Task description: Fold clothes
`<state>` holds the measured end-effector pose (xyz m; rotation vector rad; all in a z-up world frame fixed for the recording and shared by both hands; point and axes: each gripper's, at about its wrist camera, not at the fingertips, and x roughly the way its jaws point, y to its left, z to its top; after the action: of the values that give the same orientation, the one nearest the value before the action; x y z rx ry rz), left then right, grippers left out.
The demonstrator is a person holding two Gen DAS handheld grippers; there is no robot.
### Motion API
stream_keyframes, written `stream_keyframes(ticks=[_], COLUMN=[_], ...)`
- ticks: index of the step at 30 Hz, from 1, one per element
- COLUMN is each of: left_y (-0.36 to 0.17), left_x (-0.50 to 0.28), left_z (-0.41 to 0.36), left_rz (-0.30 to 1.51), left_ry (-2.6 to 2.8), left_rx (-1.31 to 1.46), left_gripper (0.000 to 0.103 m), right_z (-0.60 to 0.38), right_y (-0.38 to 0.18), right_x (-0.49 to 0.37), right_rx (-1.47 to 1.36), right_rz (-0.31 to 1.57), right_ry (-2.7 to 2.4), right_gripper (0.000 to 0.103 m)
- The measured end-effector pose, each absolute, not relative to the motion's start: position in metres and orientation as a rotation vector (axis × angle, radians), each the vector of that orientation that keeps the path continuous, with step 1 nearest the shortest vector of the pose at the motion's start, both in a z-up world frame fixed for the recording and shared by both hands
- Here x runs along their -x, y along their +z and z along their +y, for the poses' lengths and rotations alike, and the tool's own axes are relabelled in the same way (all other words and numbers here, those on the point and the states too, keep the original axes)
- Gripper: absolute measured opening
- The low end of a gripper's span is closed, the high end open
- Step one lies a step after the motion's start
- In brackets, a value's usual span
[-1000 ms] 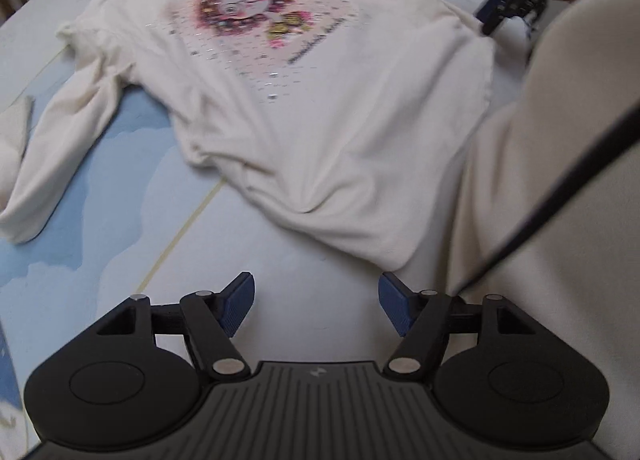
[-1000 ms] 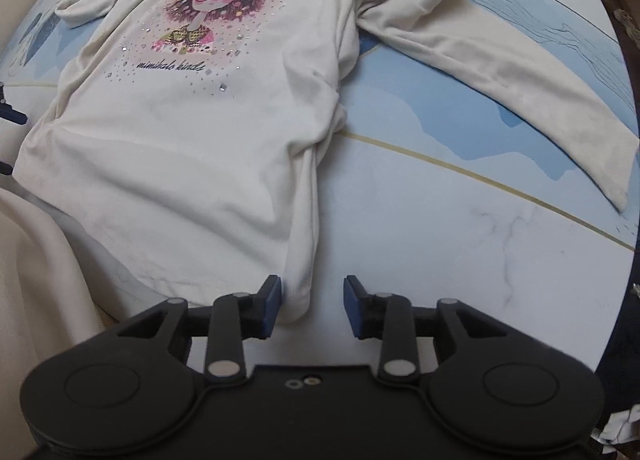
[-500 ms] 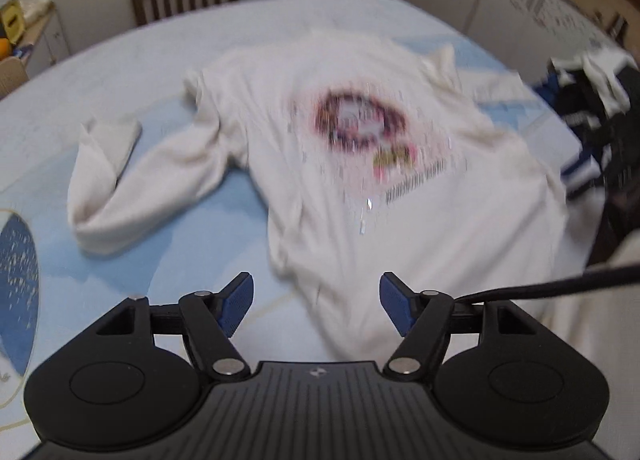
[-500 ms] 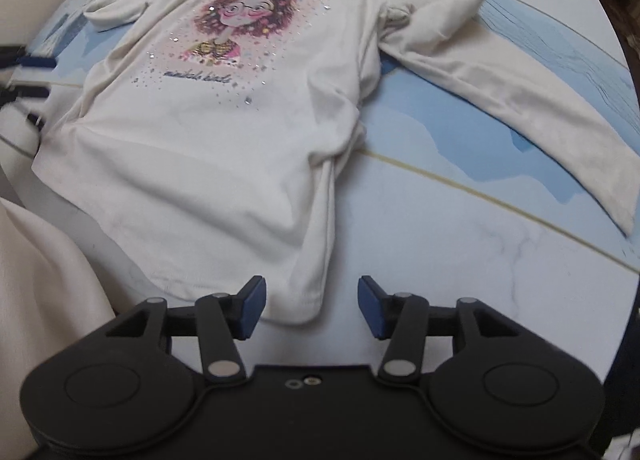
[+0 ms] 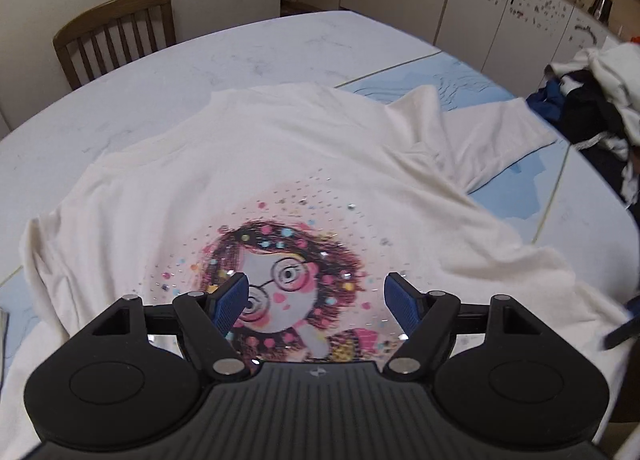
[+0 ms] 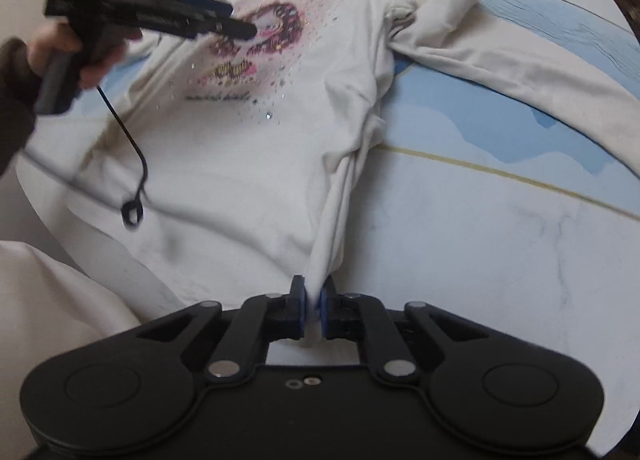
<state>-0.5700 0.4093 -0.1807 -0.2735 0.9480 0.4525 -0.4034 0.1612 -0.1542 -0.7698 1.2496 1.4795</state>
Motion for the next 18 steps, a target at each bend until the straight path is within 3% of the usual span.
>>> stream_keyframes(ticks=[10, 18], left_y=[-0.209, -0.173], left_x=[0.587, 0.637], left_z=[0.425, 0.456], left_rz=[0.995, 0.913], left_ry=[0.477, 0.504], left_rx=[0.245, 0.232], left_gripper=[0.076, 0.074], right_z=[0.126, 0.168], right_y=[-0.176, -0.105], right_x=[0.388, 0.361], right_rx=[0.692, 0.733], right_rz=[1.383, 1.097], right_ry=[1.283, 1.239], right_gripper=[0.103, 0.103])
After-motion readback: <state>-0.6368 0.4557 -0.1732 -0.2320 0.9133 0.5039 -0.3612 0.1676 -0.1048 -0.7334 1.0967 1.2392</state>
